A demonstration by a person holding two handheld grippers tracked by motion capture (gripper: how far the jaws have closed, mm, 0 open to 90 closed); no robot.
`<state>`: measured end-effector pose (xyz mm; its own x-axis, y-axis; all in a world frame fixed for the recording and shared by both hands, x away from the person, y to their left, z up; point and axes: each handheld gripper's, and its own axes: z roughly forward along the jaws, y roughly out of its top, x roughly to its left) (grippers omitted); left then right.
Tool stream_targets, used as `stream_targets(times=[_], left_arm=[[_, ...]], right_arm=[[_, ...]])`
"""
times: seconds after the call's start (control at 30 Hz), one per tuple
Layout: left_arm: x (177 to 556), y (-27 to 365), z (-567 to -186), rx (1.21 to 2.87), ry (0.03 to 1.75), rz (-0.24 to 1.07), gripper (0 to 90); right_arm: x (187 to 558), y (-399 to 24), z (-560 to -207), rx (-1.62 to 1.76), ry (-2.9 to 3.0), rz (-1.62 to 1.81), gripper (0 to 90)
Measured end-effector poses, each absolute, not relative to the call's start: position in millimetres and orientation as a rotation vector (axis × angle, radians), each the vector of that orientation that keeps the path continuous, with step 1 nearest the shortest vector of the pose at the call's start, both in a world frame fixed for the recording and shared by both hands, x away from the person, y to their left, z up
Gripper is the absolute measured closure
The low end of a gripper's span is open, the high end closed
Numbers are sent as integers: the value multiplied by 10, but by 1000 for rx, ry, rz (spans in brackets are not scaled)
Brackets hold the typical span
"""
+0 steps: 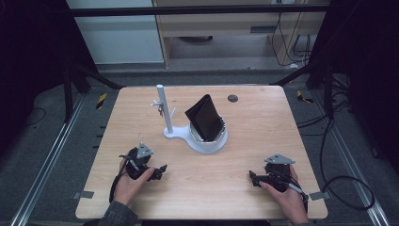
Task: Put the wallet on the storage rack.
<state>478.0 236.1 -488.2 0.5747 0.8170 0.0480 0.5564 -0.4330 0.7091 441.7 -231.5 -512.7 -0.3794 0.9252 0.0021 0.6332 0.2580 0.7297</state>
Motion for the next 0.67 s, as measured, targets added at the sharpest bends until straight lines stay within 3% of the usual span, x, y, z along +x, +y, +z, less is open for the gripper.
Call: stream_targets(times=[0.3,0.67], left_arm=[[4915,2643,-5015,2155,1227,497,53],[4980,2760,-5083,2092,1205,529,0]], right_arm=[[4418,-2314,-5127,1413,2108,915,33],[4417,-2309,-5128,1413,2105,911,30]])
